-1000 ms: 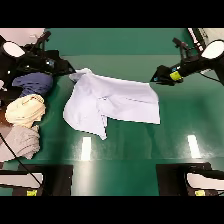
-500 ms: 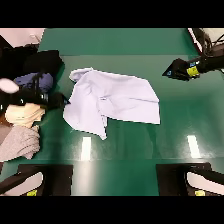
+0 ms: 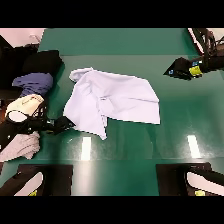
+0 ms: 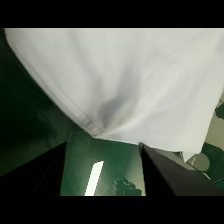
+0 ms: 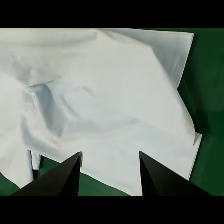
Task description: Fold the shirts.
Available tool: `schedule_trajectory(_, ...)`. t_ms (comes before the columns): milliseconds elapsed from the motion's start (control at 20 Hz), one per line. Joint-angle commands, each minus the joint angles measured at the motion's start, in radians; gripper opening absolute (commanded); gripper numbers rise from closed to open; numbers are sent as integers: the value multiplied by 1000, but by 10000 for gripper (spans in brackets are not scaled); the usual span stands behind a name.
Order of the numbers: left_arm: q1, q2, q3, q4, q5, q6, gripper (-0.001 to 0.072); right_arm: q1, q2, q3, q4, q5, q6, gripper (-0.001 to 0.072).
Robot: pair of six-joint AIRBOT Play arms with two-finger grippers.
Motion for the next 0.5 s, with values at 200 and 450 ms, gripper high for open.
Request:
schedule_trajectory(200, -124, 7, -26, -15, 145, -8, 544, 0, 1, 0, 0, -2, 0, 405)
schedule_trajectory(450, -213, 5, -26, 5, 254, -108, 543, 0, 1, 0, -1, 37, 0, 405)
